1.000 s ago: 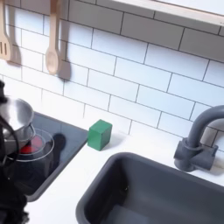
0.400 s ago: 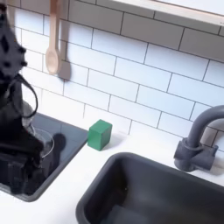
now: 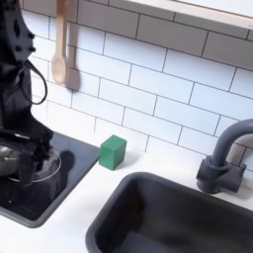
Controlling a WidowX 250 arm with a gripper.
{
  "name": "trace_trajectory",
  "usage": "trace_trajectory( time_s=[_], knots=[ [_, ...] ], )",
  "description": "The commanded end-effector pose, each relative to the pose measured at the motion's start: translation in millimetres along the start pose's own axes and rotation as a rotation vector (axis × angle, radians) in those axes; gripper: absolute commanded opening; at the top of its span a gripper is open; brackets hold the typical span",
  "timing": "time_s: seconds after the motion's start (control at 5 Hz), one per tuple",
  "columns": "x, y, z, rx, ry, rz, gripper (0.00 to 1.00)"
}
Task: Slide pot right
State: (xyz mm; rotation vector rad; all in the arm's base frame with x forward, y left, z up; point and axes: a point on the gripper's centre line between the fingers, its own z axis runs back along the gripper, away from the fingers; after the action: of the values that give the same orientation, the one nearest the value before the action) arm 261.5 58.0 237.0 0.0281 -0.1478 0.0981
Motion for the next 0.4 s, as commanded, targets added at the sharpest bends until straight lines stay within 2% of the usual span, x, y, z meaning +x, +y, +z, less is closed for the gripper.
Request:
trace_trajectory(
  time_s=[0.0, 0.2],
  knots=[
    [32.6, 17.0, -9.3, 0.021, -0.007, 0.004, 1.0],
    [47.0, 24.2, -12.6, 0.028, -0.009, 0.011, 1.0]
  ],
)
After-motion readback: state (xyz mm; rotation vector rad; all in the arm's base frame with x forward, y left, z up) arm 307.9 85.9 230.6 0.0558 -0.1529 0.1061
